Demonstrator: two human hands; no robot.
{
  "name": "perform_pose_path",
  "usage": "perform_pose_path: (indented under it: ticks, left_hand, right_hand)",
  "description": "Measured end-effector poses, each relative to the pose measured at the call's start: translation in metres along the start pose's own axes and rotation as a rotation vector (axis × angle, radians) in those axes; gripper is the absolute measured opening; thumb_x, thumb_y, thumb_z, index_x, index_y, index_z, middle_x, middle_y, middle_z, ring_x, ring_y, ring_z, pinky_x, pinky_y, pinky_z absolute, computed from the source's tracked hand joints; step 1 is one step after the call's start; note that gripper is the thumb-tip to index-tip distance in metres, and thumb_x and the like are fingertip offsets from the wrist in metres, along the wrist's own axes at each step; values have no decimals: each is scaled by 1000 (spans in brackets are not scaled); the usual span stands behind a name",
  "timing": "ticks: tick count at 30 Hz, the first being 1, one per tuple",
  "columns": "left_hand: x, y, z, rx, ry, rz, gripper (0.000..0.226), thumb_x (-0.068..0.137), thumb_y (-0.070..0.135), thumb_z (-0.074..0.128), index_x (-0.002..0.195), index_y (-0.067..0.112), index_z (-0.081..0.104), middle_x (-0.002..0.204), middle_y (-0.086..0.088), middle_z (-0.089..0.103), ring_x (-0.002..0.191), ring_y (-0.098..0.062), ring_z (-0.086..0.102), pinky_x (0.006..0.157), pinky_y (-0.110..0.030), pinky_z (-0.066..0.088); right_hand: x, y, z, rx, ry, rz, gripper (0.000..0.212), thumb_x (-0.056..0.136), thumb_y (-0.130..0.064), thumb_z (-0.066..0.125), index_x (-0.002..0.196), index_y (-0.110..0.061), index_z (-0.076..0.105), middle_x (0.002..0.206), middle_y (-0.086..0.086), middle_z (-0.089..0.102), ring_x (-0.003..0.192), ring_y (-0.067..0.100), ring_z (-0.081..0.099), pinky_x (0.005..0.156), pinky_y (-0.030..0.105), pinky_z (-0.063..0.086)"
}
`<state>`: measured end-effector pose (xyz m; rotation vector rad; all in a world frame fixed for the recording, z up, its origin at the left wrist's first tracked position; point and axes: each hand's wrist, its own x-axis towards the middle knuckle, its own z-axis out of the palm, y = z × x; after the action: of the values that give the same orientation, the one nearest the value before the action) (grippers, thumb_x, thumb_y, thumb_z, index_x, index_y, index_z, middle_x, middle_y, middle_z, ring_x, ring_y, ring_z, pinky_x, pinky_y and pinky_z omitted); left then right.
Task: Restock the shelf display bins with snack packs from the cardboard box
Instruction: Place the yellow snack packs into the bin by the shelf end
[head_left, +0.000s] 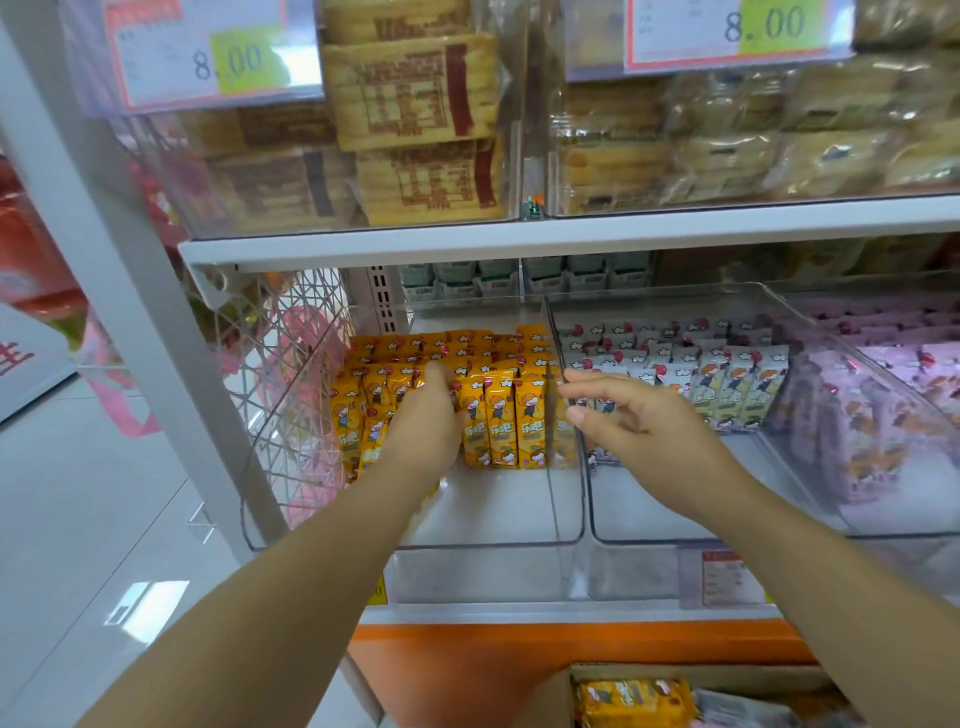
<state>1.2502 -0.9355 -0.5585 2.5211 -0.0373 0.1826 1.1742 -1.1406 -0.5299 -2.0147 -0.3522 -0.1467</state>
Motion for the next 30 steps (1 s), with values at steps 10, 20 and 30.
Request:
perform_pose_path:
  ticks: [10,20,30]
  left_hand:
    - [-15,-2,-40,-135,-35,24,25,93,9,56,118,13,55,112,1,61,79,-11,56,54,-7,42]
    - [-98,-30,-99,-632,26,109,31,89,1,61,98,31,59,98,6,65,90,-11,65,80,-24,56]
    - [-100,-65,-101,-676,58,79,31,91,3,58,103,31,58,105,4,65,98,-13,65,89,-28,53]
  right_hand:
    - [4,-21,3,-283,208,-168,27,88,-21,63,115,-24,67,109,-11,64,82,-2,56,74,7,44]
    - [49,-47,86,-649,-493,-232,35,87,-10,62,120,-19,65,113,-6,67,91,4,55,71,12,35]
    - [75,-24,143,-925,-878,-268,31,85,-19,64,117,-18,65,119,-1,61,102,14,57,80,23,46]
